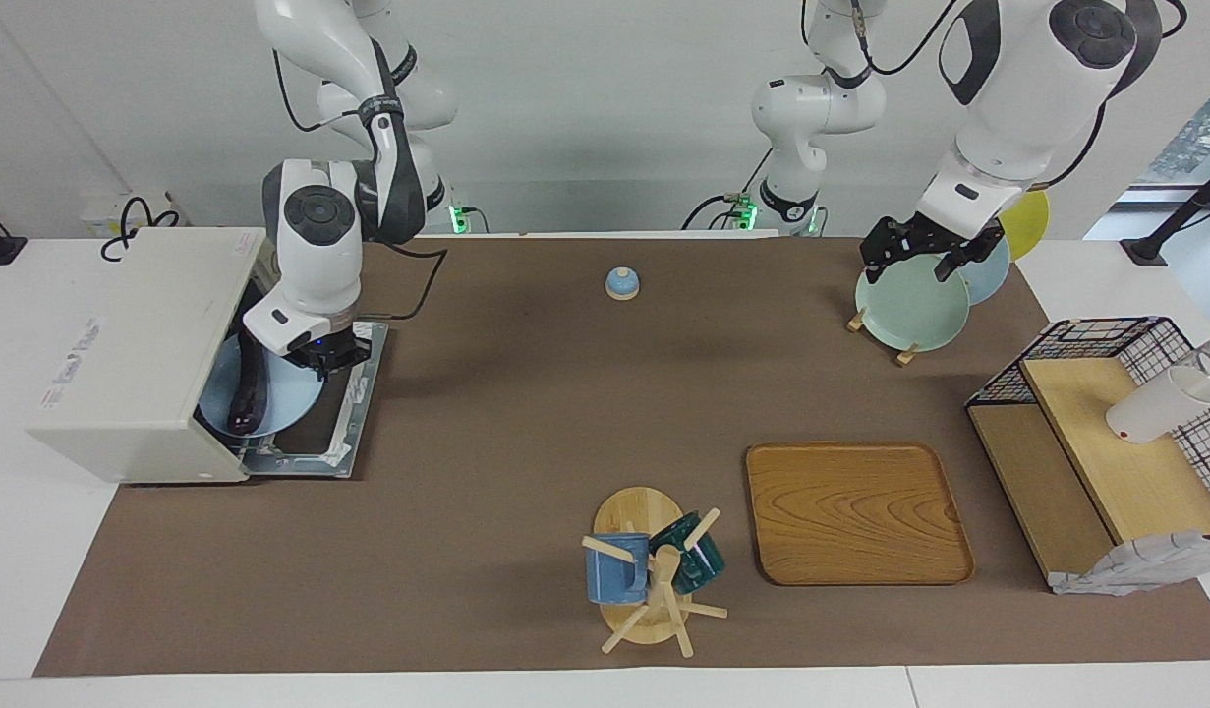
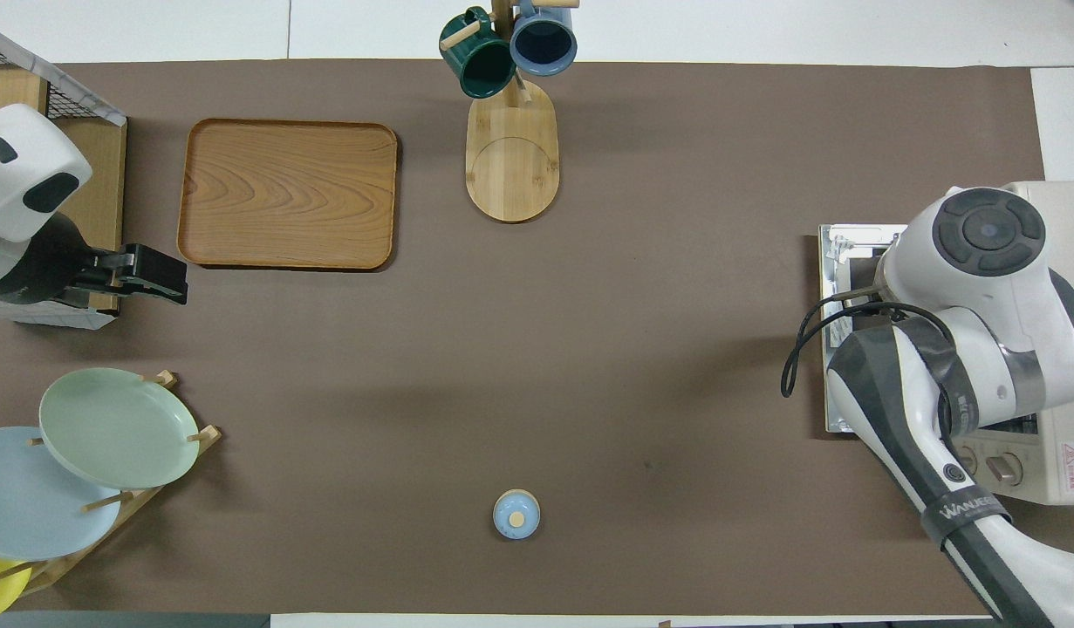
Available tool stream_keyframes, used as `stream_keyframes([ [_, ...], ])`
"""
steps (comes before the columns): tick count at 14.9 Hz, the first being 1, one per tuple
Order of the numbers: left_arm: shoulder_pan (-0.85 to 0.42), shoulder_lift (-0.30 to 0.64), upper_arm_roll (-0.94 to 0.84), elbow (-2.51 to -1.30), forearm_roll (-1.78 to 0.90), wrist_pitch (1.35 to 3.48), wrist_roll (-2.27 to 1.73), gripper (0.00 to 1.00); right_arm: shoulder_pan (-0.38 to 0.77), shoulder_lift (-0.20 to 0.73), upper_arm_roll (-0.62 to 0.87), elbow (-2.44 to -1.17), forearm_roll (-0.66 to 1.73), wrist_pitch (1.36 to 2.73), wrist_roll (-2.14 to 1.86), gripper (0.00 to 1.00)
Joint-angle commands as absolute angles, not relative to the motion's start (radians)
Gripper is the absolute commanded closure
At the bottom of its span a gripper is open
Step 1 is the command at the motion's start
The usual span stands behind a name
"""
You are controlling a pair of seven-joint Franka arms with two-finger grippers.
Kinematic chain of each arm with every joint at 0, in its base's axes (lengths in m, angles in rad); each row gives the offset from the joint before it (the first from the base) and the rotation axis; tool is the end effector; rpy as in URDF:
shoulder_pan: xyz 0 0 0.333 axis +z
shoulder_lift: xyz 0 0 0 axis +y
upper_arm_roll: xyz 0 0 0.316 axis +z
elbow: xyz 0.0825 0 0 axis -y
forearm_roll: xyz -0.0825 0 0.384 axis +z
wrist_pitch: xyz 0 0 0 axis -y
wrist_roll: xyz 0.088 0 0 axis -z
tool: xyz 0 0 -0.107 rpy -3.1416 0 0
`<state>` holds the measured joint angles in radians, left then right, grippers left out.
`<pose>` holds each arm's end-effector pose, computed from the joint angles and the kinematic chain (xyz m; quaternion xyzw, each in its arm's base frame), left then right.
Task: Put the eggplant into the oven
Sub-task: 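Carry the plate with the eggplant into the open oven with the right gripper, then release the plate inside the oven and draw the right gripper back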
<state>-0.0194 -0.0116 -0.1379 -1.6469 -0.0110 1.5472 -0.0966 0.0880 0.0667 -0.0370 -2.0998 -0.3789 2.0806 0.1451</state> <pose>0.5386 -0.0871 0.5931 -0.9986 0.0302 0.0443 0.0009 0.5483 0.0095 0.3845 0.9846 0.0526 -0.0262 0.1649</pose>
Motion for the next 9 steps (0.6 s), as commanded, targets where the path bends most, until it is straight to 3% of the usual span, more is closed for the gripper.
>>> stream_keyframes([
  [1, -0.014, -0.021, -0.135, -1.649, 0.011, 1.539, -0.092, 0.0, 0.046, 0.037, -0.02, -2.138, -0.356, 2.106, 0.079, 1.0],
  [9, -0.014, -0.021, -0.133, -1.649, 0.011, 1.539, -0.094, 0.0, 0.006, 0.025, -0.023, -2.161, -0.264, 2.089, -0.014, 1.0],
])
